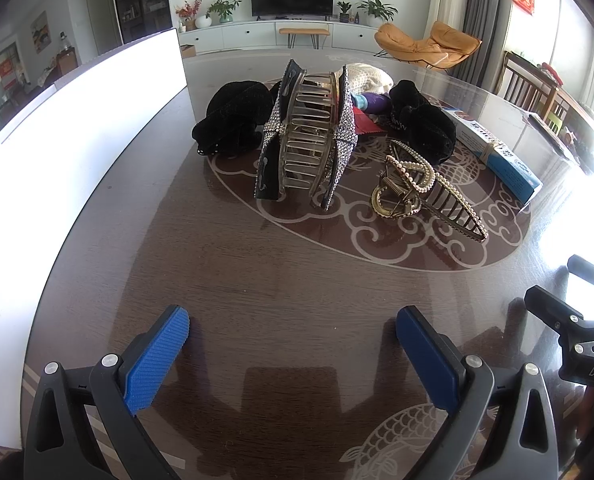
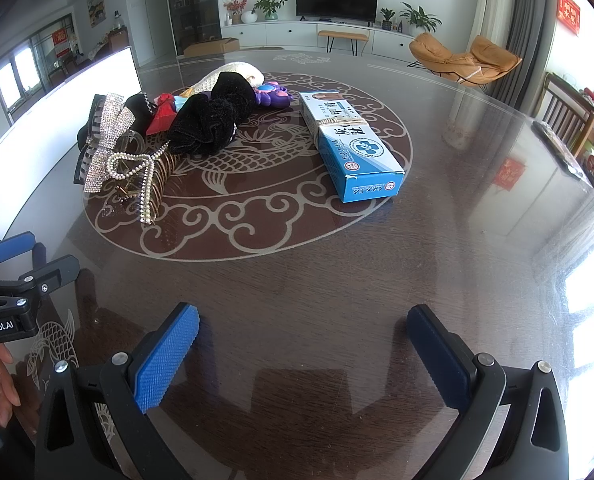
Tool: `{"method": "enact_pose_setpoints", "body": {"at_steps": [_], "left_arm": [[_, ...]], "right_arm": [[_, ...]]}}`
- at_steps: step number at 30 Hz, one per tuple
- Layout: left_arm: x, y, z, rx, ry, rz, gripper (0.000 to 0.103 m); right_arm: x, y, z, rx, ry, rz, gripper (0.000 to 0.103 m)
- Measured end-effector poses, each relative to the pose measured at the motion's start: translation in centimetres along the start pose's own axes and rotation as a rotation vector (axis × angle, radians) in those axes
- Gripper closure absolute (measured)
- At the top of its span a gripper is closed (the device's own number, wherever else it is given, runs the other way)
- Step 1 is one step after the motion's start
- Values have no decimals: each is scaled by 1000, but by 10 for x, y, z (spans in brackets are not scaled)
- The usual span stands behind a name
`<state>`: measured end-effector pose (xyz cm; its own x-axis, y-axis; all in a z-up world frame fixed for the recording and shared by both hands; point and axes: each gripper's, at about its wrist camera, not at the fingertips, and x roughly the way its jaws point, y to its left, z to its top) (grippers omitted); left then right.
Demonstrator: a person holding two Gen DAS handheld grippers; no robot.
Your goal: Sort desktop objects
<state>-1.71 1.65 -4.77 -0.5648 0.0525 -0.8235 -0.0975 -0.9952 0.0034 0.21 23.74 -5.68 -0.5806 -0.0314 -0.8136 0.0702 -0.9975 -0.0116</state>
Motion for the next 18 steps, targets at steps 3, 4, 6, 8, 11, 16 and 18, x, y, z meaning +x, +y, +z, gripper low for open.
{"method": "enact_pose_setpoints", "body": {"at_steps": [3,4,6,8,11,16,18], "left_arm": [[-1,0,1,0,-1,0,0],[-1,0,1,0,-1,0,0],[-1,0,1,0,-1,0,0],[-1,0,1,3,1,-1,0],[-3,4,2,-7,6,4,0],[-5,18,2,-70,4,43,0],[-5,18,2,-68,3,43,0]], "right_arm": [[0,0,0,0,0,0,0],[0,0,0,0,0,0,0],[0,0,0,0,0,0,0],[0,0,0,0,0,0,0],[0,0,0,0,0,0,0],[0,0,0,0,0,0,0],[0,0,0,0,0,0,0]]}}
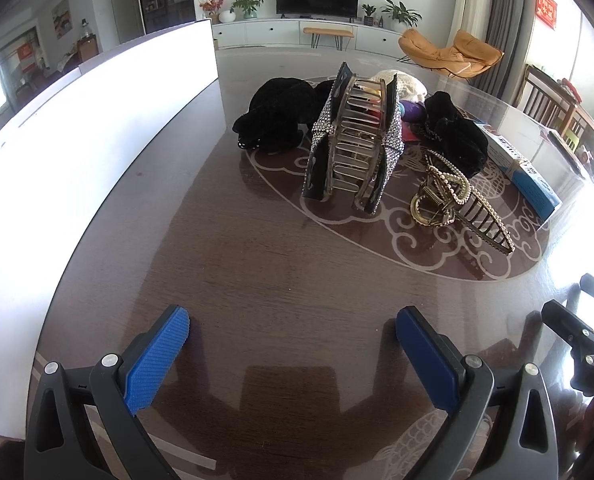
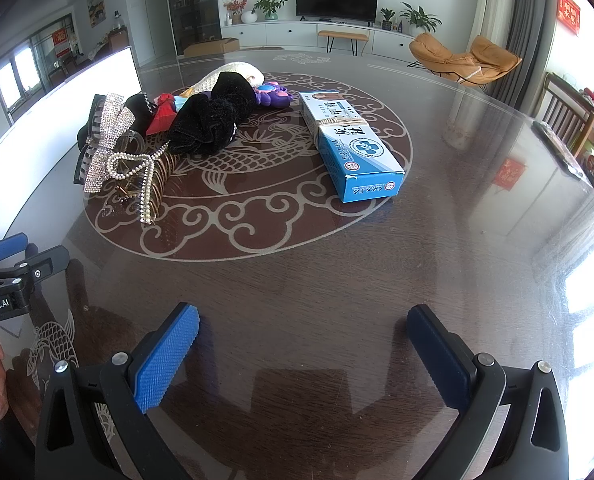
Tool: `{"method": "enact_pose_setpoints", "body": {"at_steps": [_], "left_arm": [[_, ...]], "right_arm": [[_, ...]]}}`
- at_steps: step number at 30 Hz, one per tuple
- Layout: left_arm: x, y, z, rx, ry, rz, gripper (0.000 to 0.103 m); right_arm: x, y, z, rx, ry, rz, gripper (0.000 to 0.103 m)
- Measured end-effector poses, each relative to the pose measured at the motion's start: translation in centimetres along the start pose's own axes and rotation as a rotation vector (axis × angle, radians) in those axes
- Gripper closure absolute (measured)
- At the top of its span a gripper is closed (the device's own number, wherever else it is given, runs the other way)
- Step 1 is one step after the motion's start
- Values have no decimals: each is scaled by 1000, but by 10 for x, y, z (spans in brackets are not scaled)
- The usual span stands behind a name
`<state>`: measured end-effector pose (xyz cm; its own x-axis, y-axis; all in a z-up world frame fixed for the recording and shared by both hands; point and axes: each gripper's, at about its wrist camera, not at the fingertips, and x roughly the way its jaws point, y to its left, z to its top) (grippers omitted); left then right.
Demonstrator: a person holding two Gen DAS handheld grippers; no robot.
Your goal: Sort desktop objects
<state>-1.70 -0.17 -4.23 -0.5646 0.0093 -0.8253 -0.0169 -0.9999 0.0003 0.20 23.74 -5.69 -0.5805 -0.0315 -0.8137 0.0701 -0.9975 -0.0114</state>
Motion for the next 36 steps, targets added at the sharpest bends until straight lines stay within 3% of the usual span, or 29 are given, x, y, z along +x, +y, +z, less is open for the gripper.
{"method": "enact_pose_setpoints", "body": {"at_steps": [4,6,8,11,18,21,24,25,27,30,34,36], "left_arm": [[0,5,0,-18,3,15,0],[-1,12,0,-48,3,33,0],[0,15,0,-64,1,44,0],[0,15,-1,-66,-2,47,0],[0,14,-5,-67,-5,48,0],[0,14,-6,-66,-5,47,0],[0,14,-7,-67,-6,48,0],[-1,14,-7,-67,-6,48,0],[-1,13,-6,-68,-4,48,0],[-2,14,-4,-73,0,36,0],[-15,24,-3,-133,-36,-113,0],[-23,28,-4,-148,-69,-126,0]], "right_arm": [[0,-2,3,-29,27,23,0],[-5,-11,8,6,-13,27,0],[-15,-21,24,25,-84,45,0],[-7,-25,67,-52,-90,-2,0],[74,-29,134,-136,86,46,1],[98,-30,144,-114,130,32,20],[97,-31,146,-59,91,67,32],[95,-26,144,-70,78,70,45],[87,-9,136,-116,58,83,59],[73,31,118,-185,44,158,59],[53,81,88,-263,23,272,59],[47,96,77,-298,18,316,59]]}}
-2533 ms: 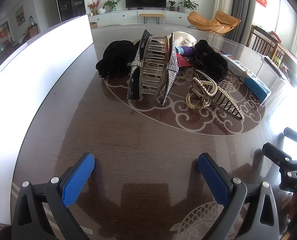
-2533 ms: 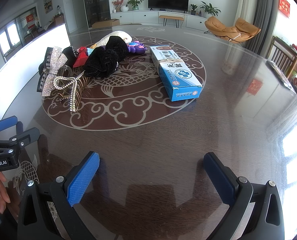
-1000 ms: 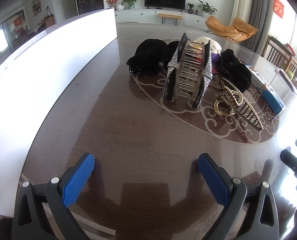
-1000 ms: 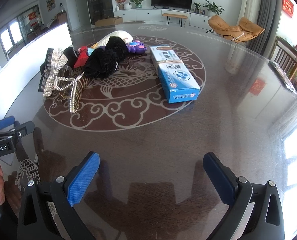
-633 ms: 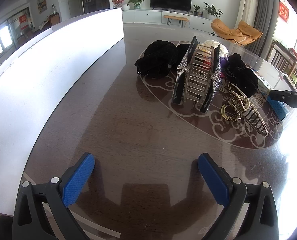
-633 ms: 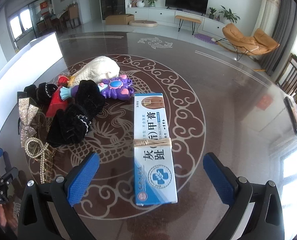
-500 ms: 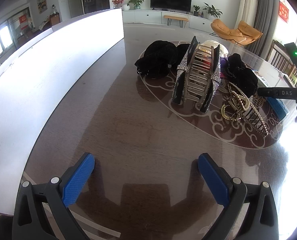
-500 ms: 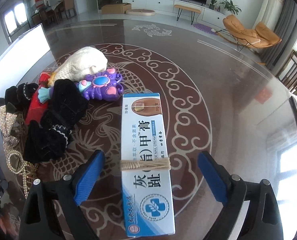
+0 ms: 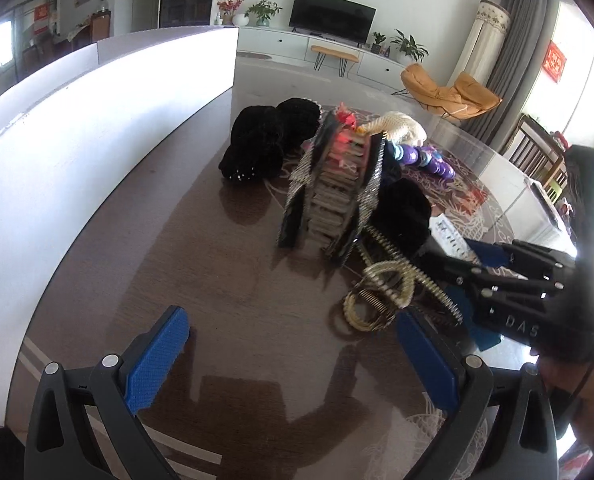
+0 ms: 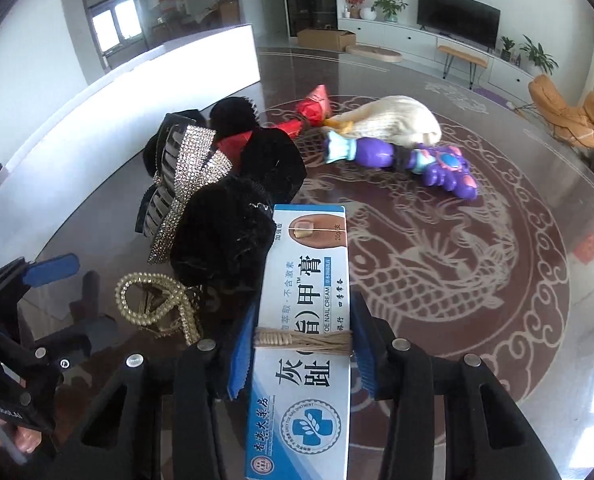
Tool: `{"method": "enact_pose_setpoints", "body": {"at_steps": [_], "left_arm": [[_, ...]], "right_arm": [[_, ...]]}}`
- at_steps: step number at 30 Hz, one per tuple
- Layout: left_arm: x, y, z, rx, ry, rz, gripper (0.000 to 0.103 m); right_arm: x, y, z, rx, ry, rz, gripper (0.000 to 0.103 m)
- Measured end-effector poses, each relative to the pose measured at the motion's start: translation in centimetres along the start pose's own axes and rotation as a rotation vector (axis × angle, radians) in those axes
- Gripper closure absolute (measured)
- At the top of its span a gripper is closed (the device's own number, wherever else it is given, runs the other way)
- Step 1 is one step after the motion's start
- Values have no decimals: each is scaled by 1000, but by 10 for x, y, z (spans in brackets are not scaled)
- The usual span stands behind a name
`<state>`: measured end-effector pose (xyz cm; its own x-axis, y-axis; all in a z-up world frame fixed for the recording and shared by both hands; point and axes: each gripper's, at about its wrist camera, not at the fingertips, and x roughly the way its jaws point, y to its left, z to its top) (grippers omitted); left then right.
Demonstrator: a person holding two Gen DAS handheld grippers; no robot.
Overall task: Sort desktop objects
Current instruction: 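Grasp the blue-and-white ointment box with the right gripper while the left gripper grasps the gold pearl hair clip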
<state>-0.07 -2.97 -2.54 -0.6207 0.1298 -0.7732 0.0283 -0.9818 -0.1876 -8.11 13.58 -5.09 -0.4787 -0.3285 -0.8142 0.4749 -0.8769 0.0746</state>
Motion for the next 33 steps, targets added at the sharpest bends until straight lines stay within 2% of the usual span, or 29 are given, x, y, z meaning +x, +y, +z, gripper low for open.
{"method": "enact_pose_setpoints", "body": {"at_steps": [3,7,10,12,15,20,23,25,27,30,33], "left_arm": [[-7,1,-1,-11,-20,-28,0],[3,-4,1,-3,15,-35,0],[6,-5,3,-16,16,-73,0],[14,-9,8,-18,14,-74,0],[29,-21,16,44,19,-30,0],[23,-9,13,35,50,-49,0],[10,17,6,-50,65,15,0],[4,35,4,-135,68,-27,0],[3,38,6,-160,52,-90,0],[7,18,7,-53,60,-85,0],[16,-7,7,76,66,-27,0]], "right_arm": [[-3,4,-7,15,-4,-44,59],[-17,-27,-24,139,-19,-152,59],[-25,-33,-33,122,-22,-184,59],[-26,-35,-33,106,-18,-182,59],[-23,-28,-31,88,-42,-186,58],[-22,-17,-33,115,-65,-176,56],[-28,1,-42,72,-54,-138,56],[-32,14,-48,45,-49,-91,56],[-32,23,-51,35,-48,-89,56],[-27,28,-47,42,-50,-90,56],[-26,30,-46,40,-43,-91,56]]}}
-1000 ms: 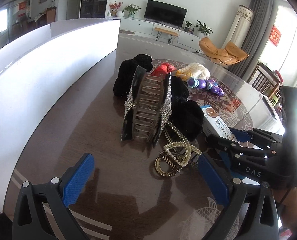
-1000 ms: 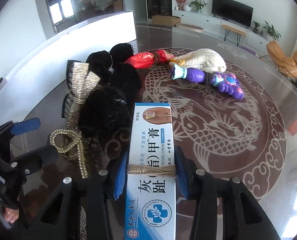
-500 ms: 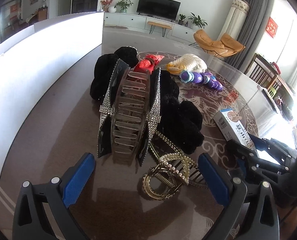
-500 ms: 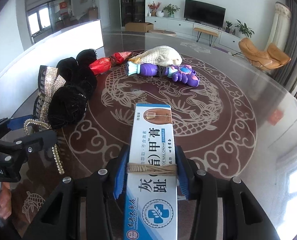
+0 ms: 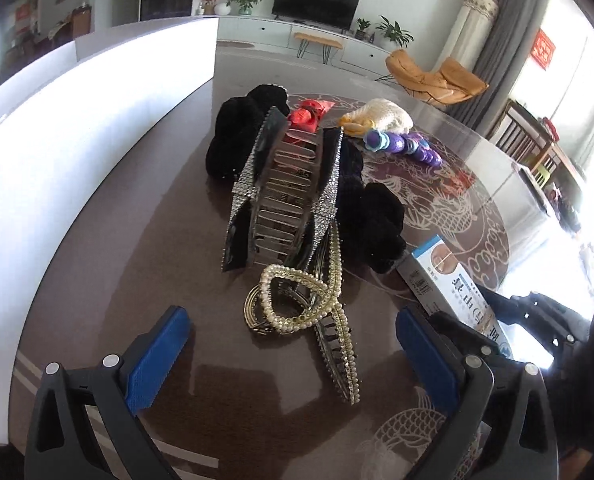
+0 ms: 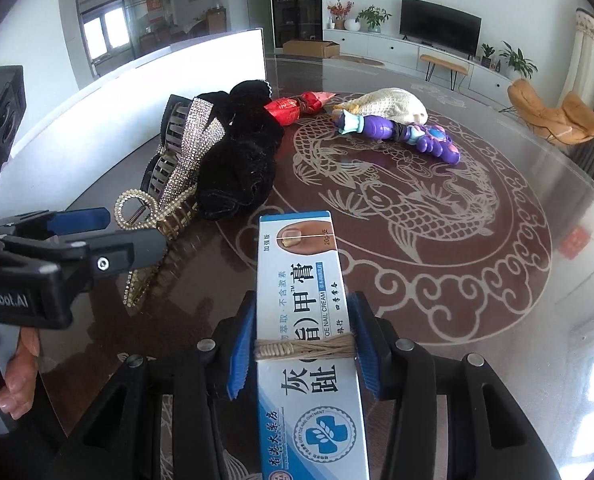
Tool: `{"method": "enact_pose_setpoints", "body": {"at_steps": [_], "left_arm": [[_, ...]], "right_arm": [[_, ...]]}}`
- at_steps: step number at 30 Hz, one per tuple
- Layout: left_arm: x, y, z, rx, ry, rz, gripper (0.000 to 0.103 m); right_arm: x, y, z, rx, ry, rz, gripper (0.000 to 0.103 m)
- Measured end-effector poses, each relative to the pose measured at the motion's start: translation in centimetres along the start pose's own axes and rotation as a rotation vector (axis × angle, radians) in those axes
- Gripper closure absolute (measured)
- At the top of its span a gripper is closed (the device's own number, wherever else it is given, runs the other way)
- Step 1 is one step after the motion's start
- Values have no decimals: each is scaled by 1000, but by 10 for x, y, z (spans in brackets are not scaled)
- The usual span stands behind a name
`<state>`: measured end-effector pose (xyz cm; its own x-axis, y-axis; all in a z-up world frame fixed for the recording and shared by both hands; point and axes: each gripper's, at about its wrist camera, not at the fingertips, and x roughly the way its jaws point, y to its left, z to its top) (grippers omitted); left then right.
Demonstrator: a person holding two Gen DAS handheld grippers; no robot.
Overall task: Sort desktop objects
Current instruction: 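Grasp the blue-and-white ointment box with the right gripper while the left gripper grasps the gold pearl hair clip, then carry the ointment box and pearl hair clip over the white bin with both grippers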
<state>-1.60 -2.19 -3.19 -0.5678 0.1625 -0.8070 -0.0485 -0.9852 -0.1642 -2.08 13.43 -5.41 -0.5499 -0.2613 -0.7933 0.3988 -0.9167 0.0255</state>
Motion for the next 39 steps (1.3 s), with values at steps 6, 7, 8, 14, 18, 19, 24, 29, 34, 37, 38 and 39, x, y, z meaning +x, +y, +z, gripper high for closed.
{"method": "enact_pose_setpoints", "body": {"at_steps": [6,7,8,14,18,19,24,29,34,37,38,39], "left_arm": [[10,-19,-5,98,11,86,13],[8,-22,-5,115,-5,99,35],[6,-23,-5,128,-17,105,49],[-16,-26,-10,149,33,-110,60],[-15,-37,-17,217,68,-65,59],[-12,-39,-19,219,72,-47,53],[2,-48,-20,255,90,47,30],[-8,-55,-23,294,40,26,57],[-48,-40,-16,207,-85,-72,57],[-75,-21,-12,131,-150,-106,57],[-84,-13,-10,106,-169,-107,57],[-93,-4,-8,78,-189,-109,57]], "right_arm": [[-8,-8,-10,-22,-5,-30,57],[-9,-12,-12,-15,-9,-34,56],[-10,-16,-13,-11,-12,-43,56],[-16,-32,-19,21,-20,-62,56],[-16,-34,-19,30,-20,-64,55],[-16,-35,-19,30,-20,-55,53],[-7,-29,-12,-42,38,-14,23],[-1,-38,9,-80,141,18,62],[-28,-52,17,-20,138,58,62],[-48,-49,26,-5,97,76,62],[-52,-45,31,-6,86,84,62],[-56,-41,38,-11,73,93,62]]}}
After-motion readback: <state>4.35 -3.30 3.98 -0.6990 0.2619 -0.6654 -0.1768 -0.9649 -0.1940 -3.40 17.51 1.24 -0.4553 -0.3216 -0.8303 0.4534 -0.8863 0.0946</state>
